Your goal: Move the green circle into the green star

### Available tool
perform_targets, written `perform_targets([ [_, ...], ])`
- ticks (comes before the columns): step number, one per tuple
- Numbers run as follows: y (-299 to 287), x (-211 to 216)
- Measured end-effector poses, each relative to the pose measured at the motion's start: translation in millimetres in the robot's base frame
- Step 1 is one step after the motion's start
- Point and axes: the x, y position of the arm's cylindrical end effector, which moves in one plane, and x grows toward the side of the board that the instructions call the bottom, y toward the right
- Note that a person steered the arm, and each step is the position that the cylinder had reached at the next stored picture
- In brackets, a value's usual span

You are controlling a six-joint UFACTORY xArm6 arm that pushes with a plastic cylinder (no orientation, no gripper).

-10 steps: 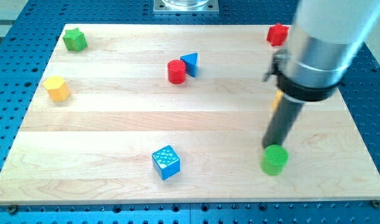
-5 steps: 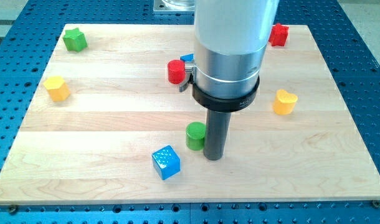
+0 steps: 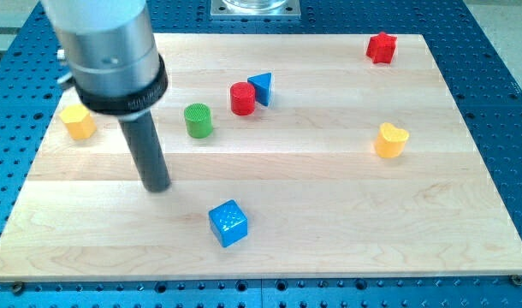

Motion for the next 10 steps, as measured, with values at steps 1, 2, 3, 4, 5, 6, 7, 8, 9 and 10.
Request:
perform_targets([
  [1, 8, -8],
  [2, 9, -17],
  [3, -13, -34],
  [4, 1, -36],
  [5, 59, -52],
  [6, 54, -102],
  [7, -26, -169],
  [8, -50, -195],
  [9, -31, -174],
  [10, -12, -203],
])
